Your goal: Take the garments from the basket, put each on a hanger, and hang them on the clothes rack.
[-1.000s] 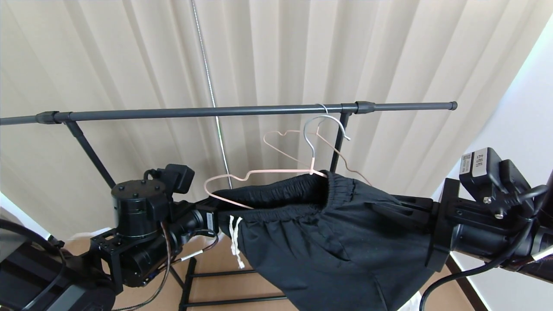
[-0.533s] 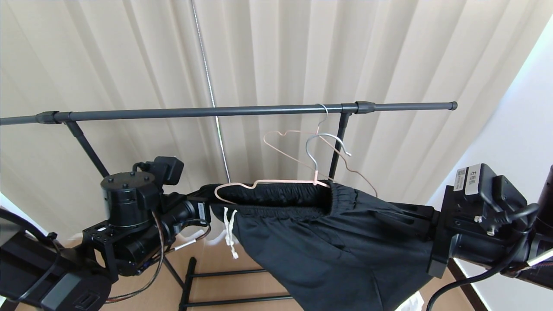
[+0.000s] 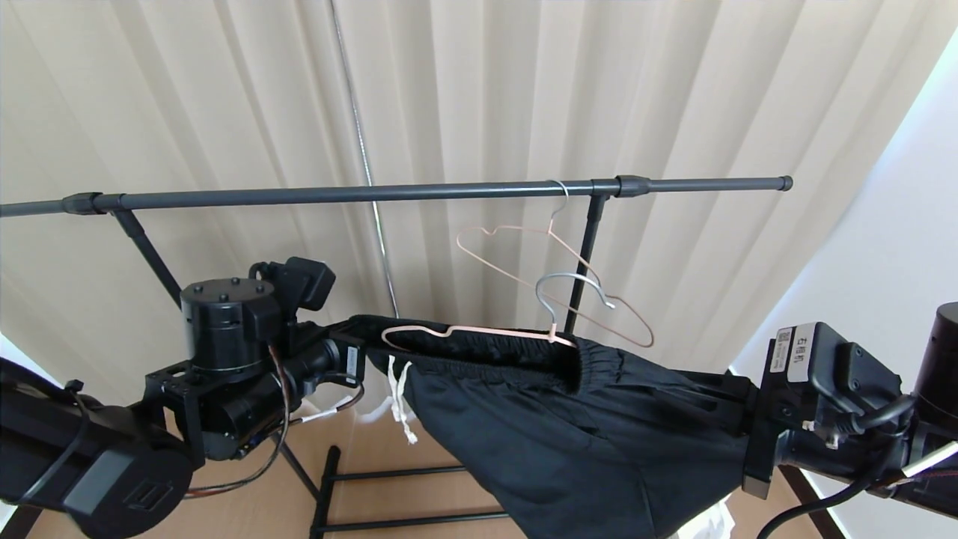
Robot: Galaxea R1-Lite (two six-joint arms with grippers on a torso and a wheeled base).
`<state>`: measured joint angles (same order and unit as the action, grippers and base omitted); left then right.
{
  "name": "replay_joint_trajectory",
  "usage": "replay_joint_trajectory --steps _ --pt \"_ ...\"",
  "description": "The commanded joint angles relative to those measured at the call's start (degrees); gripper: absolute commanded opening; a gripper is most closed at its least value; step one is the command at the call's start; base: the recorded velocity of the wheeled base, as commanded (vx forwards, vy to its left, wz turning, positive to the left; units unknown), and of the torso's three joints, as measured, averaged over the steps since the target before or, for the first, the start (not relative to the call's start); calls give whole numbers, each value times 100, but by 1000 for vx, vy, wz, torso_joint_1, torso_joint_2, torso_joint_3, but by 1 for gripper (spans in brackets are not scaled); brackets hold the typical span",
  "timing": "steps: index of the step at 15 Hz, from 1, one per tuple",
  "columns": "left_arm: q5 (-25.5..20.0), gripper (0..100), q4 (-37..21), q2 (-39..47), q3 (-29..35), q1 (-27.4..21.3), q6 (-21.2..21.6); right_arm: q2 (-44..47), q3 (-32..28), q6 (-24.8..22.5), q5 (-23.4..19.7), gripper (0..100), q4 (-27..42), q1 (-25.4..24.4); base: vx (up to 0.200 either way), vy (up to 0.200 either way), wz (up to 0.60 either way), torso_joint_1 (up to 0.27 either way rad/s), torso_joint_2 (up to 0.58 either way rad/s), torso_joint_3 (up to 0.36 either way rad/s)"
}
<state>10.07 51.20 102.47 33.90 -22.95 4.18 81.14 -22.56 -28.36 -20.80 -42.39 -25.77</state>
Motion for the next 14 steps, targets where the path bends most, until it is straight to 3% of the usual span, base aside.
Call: replay_joint_trajectory --steps 1,4,5,6,7,10,13,14 --pt "21 0 -822 -333 635 2 223 77 -20 -3 5 0 2 37 0 0 0 0 0 0" --pt "180 0 -2387 -650 1409 -218 303 323 -46 -38 85 0 -33 37 0 0 0 0 0 0" --pt "206 0 -2773 -685 1593 -306 303 411 -64 -38 190 0 -50 37 0 0 0 0 0 0" --pt "206 0 -2773 -685 1593 -306 303 411 -64 -38 190 0 -50 37 0 0 0 0 0 0" --pt "355 0 -3617 -808 2006 -561 338 587 -117 -144 419 0 -50 37 0 0 0 0 0 0" --pt "478 0 -4804 -1054 2586 -930 355 763 -231 -153 691 0 -59 28 0 0 0 0 0 0" --pt "496 0 -5797 -1309 2947 -1273 347 991 -398 -100 1122 0 -103 -95 0 0 0 0 0 0" --pt "496 0 -5858 -1327 2964 -1308 347 1009 -398 -100 1183 0 -173 -95 0 0 0 0 0 0"
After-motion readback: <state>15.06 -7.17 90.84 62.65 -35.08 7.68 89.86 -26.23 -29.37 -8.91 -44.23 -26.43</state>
